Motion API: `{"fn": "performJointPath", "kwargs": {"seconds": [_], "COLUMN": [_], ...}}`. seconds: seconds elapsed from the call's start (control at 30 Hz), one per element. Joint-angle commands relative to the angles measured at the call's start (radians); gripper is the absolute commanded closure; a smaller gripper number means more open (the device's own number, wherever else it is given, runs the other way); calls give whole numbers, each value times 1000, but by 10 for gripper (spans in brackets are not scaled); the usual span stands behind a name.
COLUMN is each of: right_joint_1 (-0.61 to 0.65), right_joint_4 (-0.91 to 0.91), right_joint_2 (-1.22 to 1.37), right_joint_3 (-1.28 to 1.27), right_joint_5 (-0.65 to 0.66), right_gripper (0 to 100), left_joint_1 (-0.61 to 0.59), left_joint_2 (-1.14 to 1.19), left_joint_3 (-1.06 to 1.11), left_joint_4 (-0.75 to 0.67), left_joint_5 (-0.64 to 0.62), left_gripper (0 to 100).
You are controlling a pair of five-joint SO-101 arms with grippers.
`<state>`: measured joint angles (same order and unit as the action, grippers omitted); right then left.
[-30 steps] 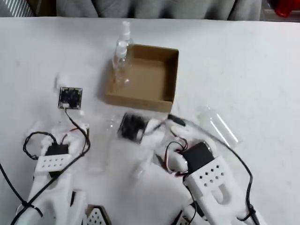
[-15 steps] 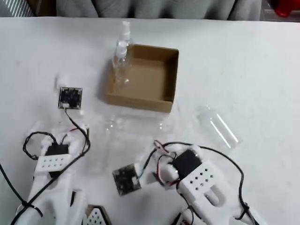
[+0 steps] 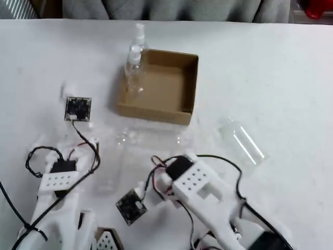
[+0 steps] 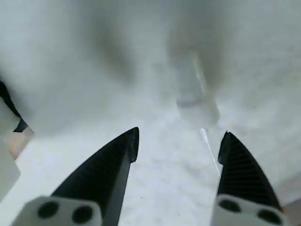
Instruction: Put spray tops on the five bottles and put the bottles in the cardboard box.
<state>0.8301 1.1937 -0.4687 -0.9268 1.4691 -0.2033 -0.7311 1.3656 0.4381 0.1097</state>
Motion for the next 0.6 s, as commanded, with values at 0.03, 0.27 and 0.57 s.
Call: {"fn": "performJointPath", "kwargs": {"seconds": [0.03,0.27,0.57], "right_joint_1": [10,-1,4], "right_joint_4": [-48,-74,-68], "right_joint_2": [139,340,484], "right_joint_3": [109,213,310], "right_joint_5": [3,-2,-112], "right_gripper": [756,758,978], "left_joint_1": [-13,-13,-13], "left_joint_2": [-33,-35,-35], "left_joint_3": [-11,-11,-9], "left_joint_4": [-57,-58,-58], "left_joint_5": [-2,-2,-2], "left_gripper": [958,958,958]}}
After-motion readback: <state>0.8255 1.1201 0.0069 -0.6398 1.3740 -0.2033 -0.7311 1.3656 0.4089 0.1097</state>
